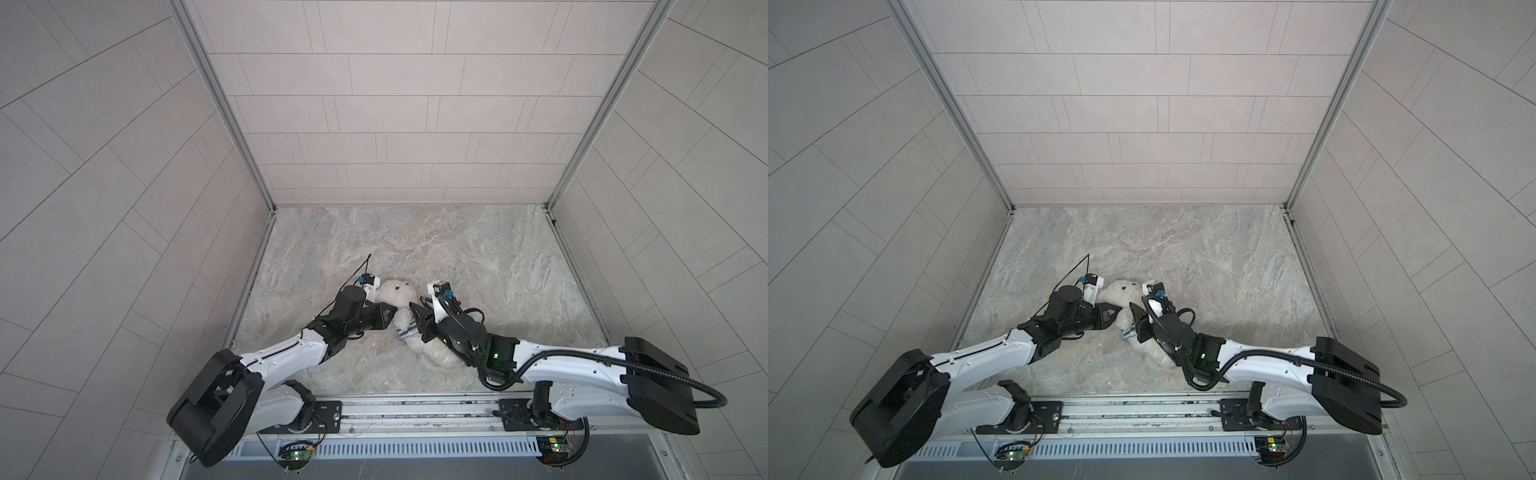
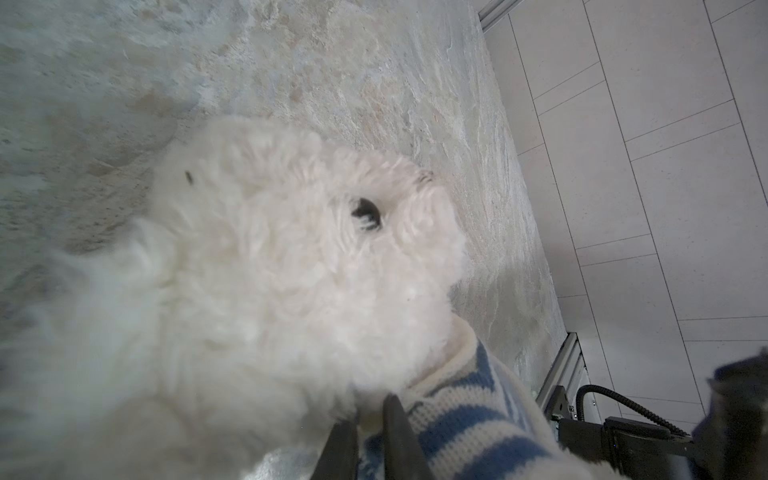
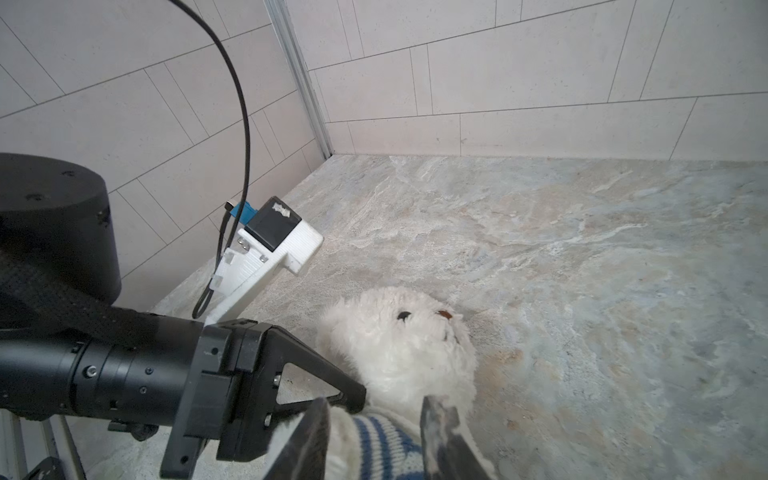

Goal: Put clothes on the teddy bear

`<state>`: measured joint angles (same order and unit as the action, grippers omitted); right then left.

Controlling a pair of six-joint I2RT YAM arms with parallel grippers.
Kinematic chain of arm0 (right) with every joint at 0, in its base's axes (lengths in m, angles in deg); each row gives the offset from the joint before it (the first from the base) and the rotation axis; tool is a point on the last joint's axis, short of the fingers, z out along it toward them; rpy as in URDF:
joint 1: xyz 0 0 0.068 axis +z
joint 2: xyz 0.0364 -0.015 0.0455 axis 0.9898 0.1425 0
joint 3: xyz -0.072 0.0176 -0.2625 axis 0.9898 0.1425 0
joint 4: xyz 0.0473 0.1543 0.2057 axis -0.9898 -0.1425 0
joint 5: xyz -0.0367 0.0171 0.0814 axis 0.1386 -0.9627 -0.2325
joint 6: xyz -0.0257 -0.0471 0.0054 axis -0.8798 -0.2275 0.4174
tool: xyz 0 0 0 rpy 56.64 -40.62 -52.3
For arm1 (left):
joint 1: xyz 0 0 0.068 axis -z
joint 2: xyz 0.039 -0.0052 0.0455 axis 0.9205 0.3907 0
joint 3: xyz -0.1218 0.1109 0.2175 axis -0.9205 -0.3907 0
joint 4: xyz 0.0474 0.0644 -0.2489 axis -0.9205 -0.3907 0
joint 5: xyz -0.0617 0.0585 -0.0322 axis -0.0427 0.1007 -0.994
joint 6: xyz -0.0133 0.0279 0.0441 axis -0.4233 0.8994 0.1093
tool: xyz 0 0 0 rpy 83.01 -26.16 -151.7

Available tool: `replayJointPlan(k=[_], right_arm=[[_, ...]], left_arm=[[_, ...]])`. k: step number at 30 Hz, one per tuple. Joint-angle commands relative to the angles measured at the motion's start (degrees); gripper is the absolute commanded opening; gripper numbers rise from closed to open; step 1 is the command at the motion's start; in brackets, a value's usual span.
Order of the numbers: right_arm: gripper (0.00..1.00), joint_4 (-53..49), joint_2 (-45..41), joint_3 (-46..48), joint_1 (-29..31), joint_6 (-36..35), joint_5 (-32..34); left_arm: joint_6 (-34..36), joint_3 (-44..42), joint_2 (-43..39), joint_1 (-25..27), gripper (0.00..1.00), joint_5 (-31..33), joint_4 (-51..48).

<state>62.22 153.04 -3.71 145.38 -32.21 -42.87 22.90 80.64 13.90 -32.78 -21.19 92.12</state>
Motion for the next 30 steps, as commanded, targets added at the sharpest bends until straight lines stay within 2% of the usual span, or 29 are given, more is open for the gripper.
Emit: replayJointPlan(k=[1, 7, 12, 17, 21, 26, 30], right_arm=[[0.43, -6.16, -3.93, -2.79, -0.55, 0.15, 1.57], [0.48, -17.80, -8.98, -3.64, -2.42, -0.32, 3.02], [0.50, -23.37, -11.42, -2.00, -4.78, 1.01, 2.09], [0.50, -22.00, -10.34, 0.39, -5.12, 1.22, 0.54], [0.49, -19.36, -7.13, 0.79, -5.12, 1.50, -0.86], [0.49, -16.39, -3.23, 0.82, -5.12, 2.50, -2.61], [0.48, -14.41, -0.46, 0.88, -5.12, 3.17, -4.02]], left_arm=[[-1.01, -1.16, -0.46, -0.55, 0.17, -1.34, 2.86], [-1.17, -1.41, -2.35, -0.55, 0.18, -1.52, 0.84], [1.07, -0.92, -7.29, -0.64, 0.23, 0.50, -7.25], [3.20, -0.08, -15.12, -0.59, 0.31, 2.36, -14.32], [5.99, 3.29, -18.46, -0.48, 0.32, 3.13, -22.78], [9.41, 7.24, -19.82, 1.47, 0.35, 4.42, -32.69], [10.09, 8.65, -18.62, 4.34, 0.36, 3.27, -34.78]])
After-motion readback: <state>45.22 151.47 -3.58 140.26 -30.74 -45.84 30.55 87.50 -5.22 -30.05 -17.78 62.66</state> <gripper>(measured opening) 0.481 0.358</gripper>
